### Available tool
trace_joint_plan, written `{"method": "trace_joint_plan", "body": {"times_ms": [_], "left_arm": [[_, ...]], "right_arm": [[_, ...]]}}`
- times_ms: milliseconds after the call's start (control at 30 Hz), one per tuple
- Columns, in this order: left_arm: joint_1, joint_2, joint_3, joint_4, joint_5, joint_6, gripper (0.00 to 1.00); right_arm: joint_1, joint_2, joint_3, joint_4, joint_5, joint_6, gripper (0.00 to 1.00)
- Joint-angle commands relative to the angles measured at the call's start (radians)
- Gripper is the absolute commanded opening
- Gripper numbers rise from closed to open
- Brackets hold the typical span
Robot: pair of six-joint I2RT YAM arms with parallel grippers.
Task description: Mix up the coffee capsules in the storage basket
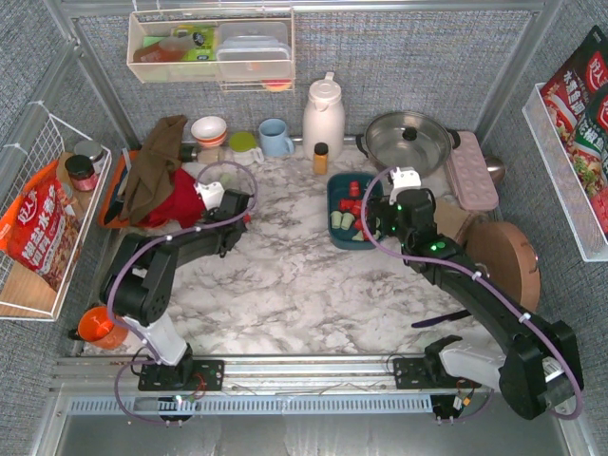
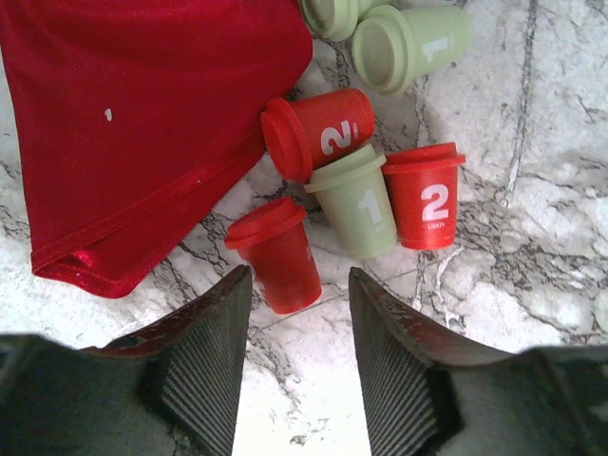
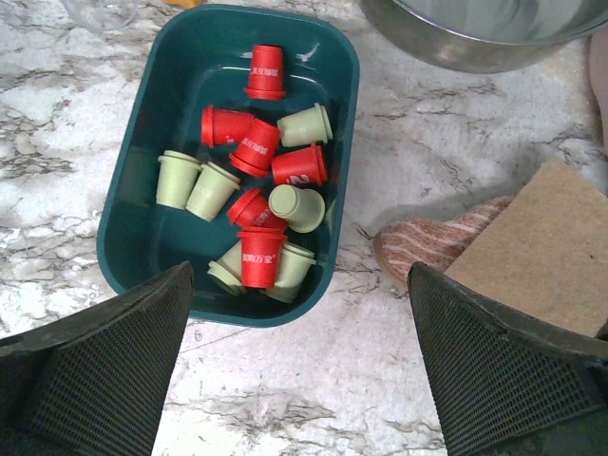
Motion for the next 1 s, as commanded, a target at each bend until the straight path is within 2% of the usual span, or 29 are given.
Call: {"method": "trace_joint_plan", "body": {"times_ms": [0, 433, 567, 700, 800, 967], "left_arm": [[0.012, 0.037, 0.035, -0.027, 0.002, -0.066, 0.53], [0.051, 0.122, 0.057, -0.019, 0.012, -0.103, 0.5], [0.058, 0.119, 0.039, -0.004, 0.016, -0.1, 0.42], [0.058, 0.056, 0.006, 0.019, 0.043, -0.065, 0.3], [0.056, -0.028, -0.037, 0.074, 0.098, 0.001, 0.26], [0.02, -0.224, -0.15, 0.243, 0.275, 0.165, 0.25]], "right_arm": [[-0.001, -0.002, 0.002, 0.038, -0.039, 0.009, 0.99], [-0.001, -0.001, 0.008, 0.031, -0.084, 0.003, 0.99], [-0.002, 0.0, 0.009, 0.031, -0.088, 0.003, 0.99], [-0.002, -0.001, 0.009, 0.03, -0.09, 0.001, 0.99], [-0.002, 0.002, 0.012, 0.027, -0.097, 0.0, 0.99], [-0.002, 0.005, 0.019, 0.022, -0.112, 0.006, 0.99]]}}
